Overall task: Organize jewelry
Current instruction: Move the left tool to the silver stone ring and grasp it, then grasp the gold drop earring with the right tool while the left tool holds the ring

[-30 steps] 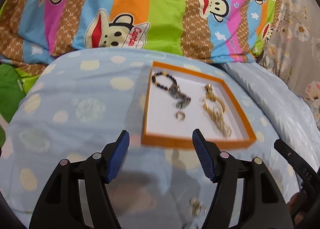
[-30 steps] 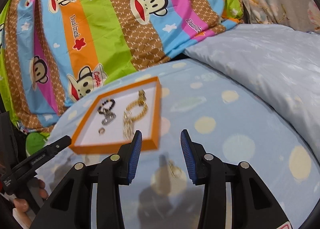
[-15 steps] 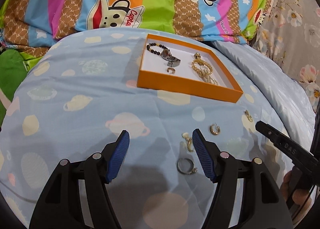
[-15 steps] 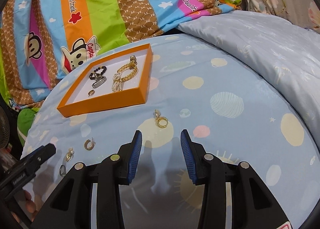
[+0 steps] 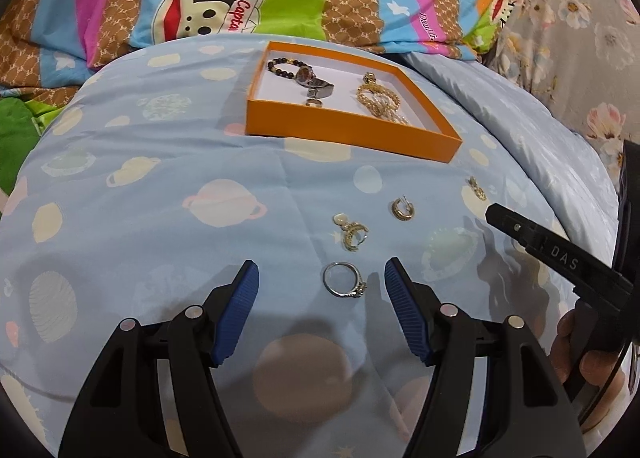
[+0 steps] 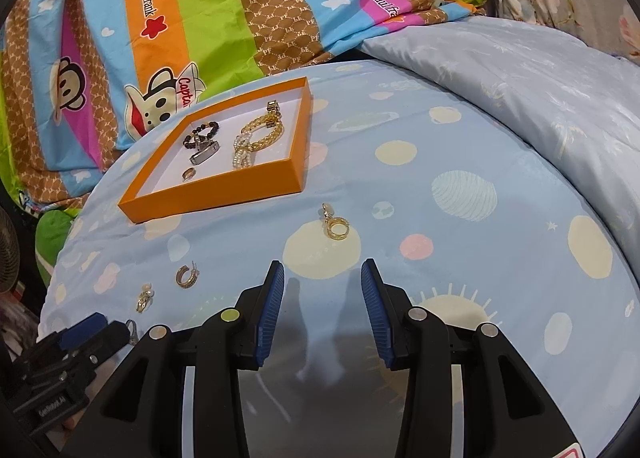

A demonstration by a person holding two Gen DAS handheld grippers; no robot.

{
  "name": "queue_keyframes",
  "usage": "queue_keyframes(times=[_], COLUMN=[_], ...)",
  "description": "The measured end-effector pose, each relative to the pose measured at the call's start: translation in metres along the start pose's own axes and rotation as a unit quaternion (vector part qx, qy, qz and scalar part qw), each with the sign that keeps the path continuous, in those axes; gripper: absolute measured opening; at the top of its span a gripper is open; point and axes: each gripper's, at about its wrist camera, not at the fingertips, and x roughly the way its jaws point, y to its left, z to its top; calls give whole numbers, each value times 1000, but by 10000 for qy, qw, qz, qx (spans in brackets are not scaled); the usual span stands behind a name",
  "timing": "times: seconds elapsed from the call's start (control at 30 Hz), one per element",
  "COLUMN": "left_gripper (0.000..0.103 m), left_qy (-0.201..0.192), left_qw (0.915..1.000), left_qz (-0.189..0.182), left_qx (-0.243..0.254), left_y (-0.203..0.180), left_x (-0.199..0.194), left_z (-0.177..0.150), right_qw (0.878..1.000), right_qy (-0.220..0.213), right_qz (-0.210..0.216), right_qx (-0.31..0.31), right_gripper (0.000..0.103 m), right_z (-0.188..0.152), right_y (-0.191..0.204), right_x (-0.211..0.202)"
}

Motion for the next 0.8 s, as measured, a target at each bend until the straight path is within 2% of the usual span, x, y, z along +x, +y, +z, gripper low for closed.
queue_keyframes(times=[0.33,0.43,0.63,0.8], left_gripper=[54,47,21,21], left_qy=[81,86,52,32], left_qw=[9985,9978,9979,9988], left_qz=[365,490,556,436], left_qx=[392,440,320,223], left_y=[-15,-16,-11,-6], left_x=[10,11,10,9], left_z=[3,3,5,5], right_qw=[10000,10000,9999,9995], right_qy=[17,45,76,160], right_qz=[3,-7,-82,-207], right_qx=[33,29,-30,-152], right_gripper=[41,41,41,38], right_z=[1,2,14,28], right_y=[-2,-2,2,7], right_x=[1,2,13,30])
